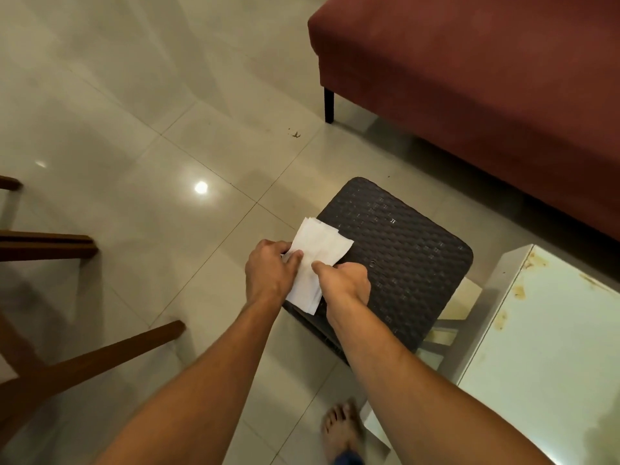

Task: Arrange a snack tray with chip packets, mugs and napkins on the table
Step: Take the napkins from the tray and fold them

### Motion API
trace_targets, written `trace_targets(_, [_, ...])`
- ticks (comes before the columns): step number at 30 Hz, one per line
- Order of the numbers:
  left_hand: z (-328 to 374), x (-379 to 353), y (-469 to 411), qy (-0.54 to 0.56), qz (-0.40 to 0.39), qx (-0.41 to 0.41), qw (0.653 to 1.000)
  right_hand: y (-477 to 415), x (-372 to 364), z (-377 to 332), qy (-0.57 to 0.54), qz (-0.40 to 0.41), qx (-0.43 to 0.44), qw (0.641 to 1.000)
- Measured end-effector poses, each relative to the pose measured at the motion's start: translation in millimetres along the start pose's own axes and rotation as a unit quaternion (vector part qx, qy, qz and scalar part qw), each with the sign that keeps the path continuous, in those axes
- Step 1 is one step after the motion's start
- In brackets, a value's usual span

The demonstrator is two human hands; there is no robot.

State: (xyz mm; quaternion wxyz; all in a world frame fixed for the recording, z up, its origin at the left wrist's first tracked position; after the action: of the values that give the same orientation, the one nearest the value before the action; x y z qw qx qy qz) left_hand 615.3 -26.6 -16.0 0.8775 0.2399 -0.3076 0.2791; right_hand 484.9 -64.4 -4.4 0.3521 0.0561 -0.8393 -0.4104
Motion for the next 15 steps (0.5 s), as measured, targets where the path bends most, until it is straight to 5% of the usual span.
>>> trace_targets(15, [61, -18, 87, 0.054, 0.008, -0.038, 0.998, 29, 45, 37, -0.003, 0.069, 0.082, 0.994])
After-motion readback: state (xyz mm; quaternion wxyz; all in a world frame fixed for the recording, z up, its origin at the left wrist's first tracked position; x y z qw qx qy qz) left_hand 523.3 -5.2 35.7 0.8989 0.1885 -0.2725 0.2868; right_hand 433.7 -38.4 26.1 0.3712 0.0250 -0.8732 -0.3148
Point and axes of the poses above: each hand's wrist, its own y-axis away from the middle knuckle, its own x-axis out of the back of the hand, z = x × y, the point moved 2 cm from there along -y, towards the middle knuckle, and after that the axes turned 15 degrees about y, right-handed, at the moved point
